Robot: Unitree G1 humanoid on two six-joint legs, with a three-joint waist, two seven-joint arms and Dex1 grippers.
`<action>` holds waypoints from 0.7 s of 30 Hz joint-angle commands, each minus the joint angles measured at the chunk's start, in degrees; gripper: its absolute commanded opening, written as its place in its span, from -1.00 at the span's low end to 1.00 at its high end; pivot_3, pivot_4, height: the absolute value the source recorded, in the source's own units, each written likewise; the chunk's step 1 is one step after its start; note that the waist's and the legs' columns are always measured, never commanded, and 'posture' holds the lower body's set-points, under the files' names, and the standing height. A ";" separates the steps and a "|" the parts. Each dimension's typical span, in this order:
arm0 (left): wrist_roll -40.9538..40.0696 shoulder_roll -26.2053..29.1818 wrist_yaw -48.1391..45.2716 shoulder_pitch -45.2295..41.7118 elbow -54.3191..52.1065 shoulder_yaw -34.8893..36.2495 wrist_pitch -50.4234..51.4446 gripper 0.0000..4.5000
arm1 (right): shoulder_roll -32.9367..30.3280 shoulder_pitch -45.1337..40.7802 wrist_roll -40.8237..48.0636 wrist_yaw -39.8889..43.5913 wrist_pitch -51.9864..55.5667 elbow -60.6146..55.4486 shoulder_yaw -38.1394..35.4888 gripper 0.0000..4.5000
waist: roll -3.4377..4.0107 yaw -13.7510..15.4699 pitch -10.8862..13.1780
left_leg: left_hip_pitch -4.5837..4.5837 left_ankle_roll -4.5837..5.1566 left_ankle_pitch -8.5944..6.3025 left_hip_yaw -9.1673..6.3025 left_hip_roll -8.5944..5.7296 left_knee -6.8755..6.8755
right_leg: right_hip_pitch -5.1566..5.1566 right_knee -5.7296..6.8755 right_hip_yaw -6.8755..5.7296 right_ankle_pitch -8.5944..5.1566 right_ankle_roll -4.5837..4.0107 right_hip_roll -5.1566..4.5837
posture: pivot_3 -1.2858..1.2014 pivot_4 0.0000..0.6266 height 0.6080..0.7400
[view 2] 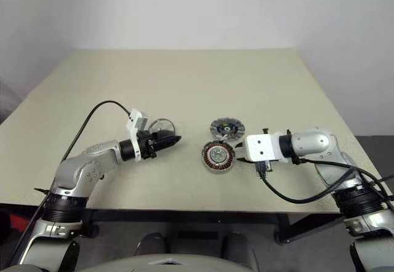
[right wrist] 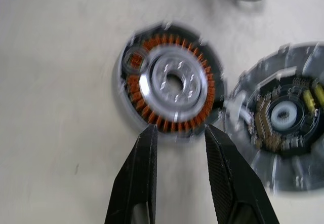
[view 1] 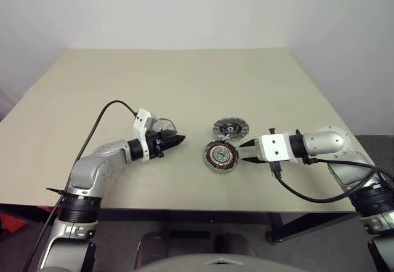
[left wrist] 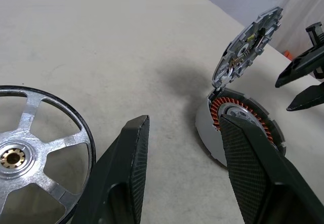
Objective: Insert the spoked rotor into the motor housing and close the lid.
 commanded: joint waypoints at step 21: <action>-1.49 -0.74 1.10 -0.99 -1.27 1.11 0.43 0.03 | 9.79 -12.11 -4.81 -2.89 19.32 -5.39 7.39 -0.30 | -0.10 0.90 0.02 | -0.33 -0.29 0.25 -0.09 0.00 0.04 | -0.50 0.55 0.01 -0.04 -0.13 -0.03 | 0.03 -1.00 1.00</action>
